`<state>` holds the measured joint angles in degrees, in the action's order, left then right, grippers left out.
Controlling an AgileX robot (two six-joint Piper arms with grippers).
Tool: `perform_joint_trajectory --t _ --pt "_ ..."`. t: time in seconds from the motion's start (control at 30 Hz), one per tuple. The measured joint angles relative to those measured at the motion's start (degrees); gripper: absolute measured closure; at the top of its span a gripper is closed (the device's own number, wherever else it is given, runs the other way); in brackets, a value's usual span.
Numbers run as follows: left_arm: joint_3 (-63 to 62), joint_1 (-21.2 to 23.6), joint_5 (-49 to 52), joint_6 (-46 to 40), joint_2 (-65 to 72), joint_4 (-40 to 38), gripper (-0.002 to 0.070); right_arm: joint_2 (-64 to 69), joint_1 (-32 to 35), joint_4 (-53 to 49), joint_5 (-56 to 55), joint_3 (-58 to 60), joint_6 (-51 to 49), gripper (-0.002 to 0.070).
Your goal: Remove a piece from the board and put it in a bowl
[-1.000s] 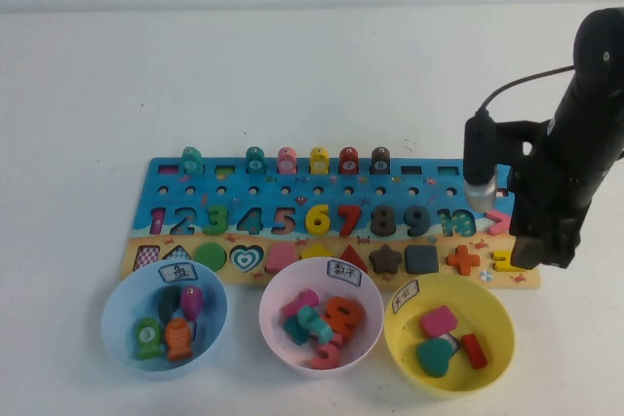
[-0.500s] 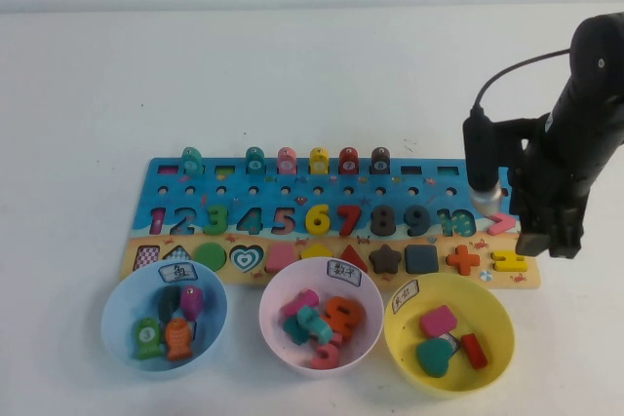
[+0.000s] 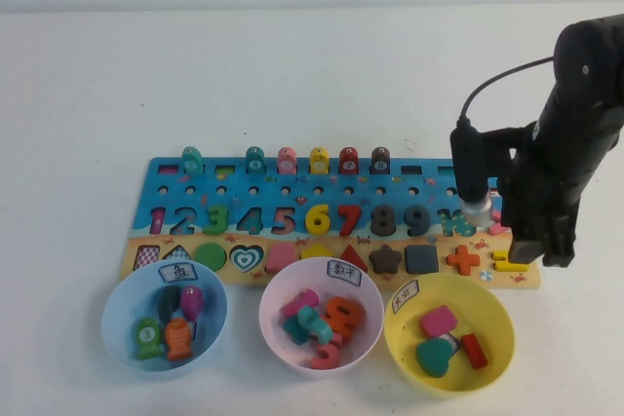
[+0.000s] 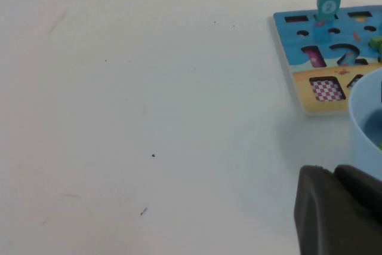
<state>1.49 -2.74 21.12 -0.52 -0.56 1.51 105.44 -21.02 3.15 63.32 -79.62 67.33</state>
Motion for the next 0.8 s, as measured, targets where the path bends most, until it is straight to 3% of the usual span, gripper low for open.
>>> perform_joint_trajectory --t 0.53,0.8 --pt "0.00 0.00 0.00 0.00 0.00 0.00 0.0673 0.00 0.21 -1.41 5.05 0.00 -1.38 0.0341" --pt "0.00 0.00 0.00 0.00 0.00 0.00 0.0673 0.00 0.21 -2.19 -4.69 0.83 -5.35 0.0342"
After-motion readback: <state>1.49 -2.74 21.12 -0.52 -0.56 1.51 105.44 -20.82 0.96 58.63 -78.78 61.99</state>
